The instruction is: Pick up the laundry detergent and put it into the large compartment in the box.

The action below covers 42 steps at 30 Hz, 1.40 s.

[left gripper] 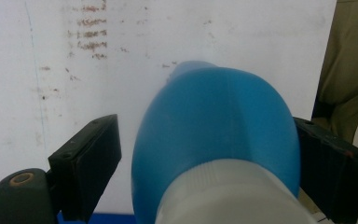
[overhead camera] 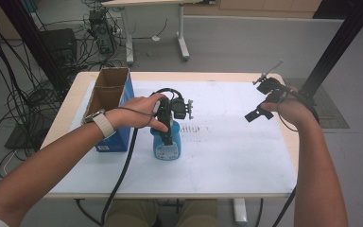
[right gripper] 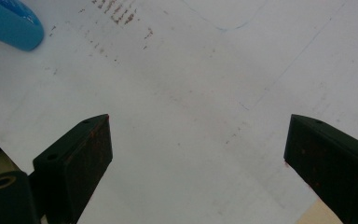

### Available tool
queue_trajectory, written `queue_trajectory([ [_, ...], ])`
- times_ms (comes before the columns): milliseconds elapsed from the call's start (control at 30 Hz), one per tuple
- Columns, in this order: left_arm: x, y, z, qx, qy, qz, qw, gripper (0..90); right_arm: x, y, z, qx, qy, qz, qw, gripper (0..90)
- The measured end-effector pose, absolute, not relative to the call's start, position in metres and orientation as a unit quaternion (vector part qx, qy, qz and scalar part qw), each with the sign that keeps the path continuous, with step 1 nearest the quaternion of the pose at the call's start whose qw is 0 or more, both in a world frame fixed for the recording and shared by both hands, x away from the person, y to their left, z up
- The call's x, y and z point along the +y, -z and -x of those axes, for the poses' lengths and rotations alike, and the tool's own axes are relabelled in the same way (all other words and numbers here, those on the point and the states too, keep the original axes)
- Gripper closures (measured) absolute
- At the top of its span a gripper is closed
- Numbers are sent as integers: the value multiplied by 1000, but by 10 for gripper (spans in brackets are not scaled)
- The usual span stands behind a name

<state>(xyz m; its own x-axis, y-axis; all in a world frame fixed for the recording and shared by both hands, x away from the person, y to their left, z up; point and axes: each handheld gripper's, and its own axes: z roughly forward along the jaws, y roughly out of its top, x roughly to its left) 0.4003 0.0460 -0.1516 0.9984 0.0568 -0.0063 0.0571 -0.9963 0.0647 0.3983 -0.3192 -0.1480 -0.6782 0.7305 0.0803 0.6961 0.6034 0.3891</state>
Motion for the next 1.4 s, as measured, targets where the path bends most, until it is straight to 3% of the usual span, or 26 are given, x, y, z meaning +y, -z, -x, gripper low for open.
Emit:
queue_trajectory([
  [933,44,154,-394,25,-13,-999,31,275,-320,147,-396,893,-200,-401,44,75],
  [1400,45,153,-394,30,-14,-999,32,293,-320,147,-396,893,-201,-399,45,75],
])
